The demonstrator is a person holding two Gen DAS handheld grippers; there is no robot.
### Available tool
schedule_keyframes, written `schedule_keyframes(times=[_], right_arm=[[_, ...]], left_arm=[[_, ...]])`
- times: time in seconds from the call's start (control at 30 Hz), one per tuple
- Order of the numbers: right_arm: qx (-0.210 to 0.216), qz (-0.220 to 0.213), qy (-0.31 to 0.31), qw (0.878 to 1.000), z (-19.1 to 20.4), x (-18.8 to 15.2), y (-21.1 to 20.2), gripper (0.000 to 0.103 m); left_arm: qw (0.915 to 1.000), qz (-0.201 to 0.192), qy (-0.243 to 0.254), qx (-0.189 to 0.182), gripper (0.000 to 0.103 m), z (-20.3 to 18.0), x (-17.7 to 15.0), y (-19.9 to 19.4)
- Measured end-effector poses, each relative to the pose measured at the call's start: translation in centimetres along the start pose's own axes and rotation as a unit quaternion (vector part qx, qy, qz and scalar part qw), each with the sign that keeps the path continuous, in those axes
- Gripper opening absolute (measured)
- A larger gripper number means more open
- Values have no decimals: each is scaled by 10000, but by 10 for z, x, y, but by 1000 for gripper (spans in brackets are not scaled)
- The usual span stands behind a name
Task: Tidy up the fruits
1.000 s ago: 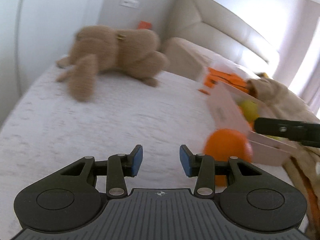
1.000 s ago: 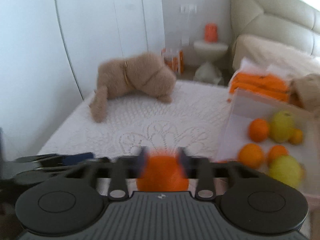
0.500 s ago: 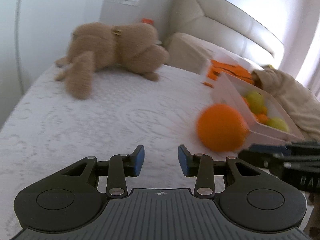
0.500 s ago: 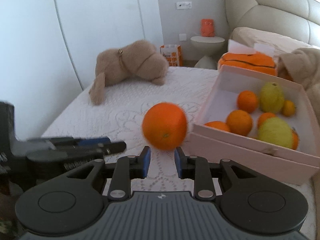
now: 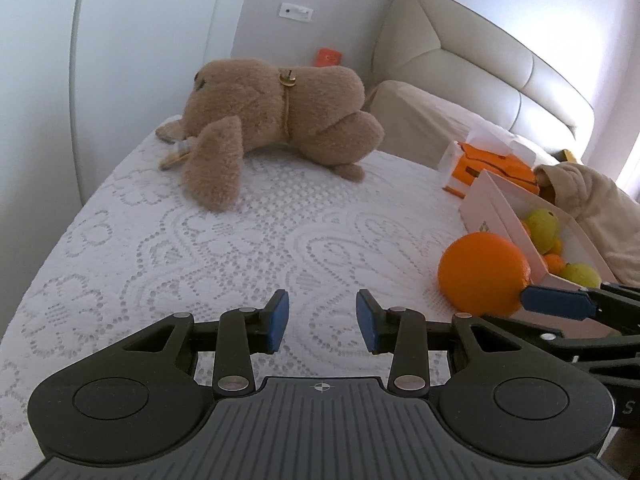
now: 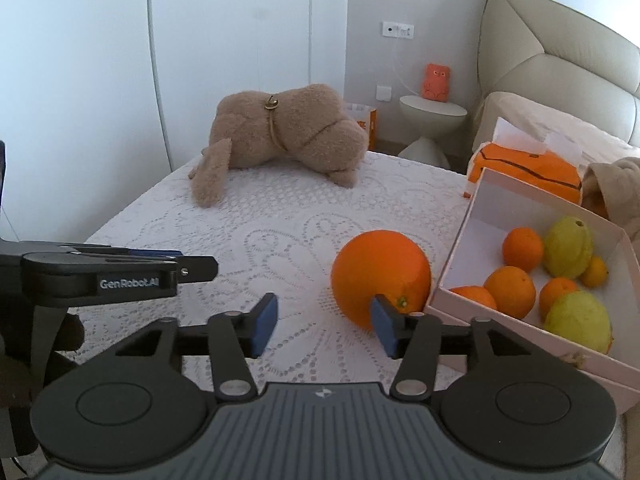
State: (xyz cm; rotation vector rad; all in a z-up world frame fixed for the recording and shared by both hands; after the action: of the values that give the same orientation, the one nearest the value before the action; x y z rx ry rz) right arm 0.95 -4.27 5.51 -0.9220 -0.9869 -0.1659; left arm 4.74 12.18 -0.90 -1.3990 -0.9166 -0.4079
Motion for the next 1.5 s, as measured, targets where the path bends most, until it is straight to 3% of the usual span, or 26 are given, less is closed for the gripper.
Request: schedule_keyframes(times=[0.2,0.27,0.37,0.4,0.5,0.6,0.77,0.93,1.0,1.13,1.3,1.5], right_arm=[[4,-42,-121,9999,9,3,10,84],[80,-99,-234,9996,15,5,12,85],[851,-179,-113,9961,21,8,4,77],[857,-298,-107,9958,21,12,-1,77],[294,-438,-388,9979,15,20,-8,77],[-144,-186,-495,9985,5,22,4,77],[-397,182,-441,9981,-6,12,35,79],[-1016,424,-946,9894,-2,0,61,81],[-1239,444,-1124,9849,-1,-1,64,74],[-1083,478,-794,9898,-9,2,56,71],[-668,281,-287,9970,-8,-5,14,70],[-803,50,447,9958,-27,-25,-50,70]], left_arm=[[10000,-19,-38,83,41,4,-1,1],[9998,-23,-119,137,41,9,0,2],[9995,-39,-222,241,41,19,1,3],[9993,-43,-261,275,41,22,2,3],[9986,-74,-416,310,41,30,3,4],[9982,-77,-523,292,41,36,3,4],[9976,-9,-616,308,41,43,0,7],[9977,41,-606,303,41,43,-3,8],[9982,49,-548,247,41,38,-4,7],[9992,71,-392,74,41,23,-7,3],[9992,214,-120,-322,41,-8,-12,-4],[9939,205,667,-853,41,-73,-21,-22]])
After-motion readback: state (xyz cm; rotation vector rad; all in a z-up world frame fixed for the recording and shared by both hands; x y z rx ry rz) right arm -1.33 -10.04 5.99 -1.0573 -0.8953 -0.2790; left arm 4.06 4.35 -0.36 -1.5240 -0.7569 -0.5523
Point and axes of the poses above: each gripper's, at about its wrist camera, not at the fingertips, and y roughly the way its jaws point, z to its left, x to its top, the point moved 6 cm from there along y, roughly the way its jaws point, and after that the axes turned 15 degrees about x, right-handed, at the moved point
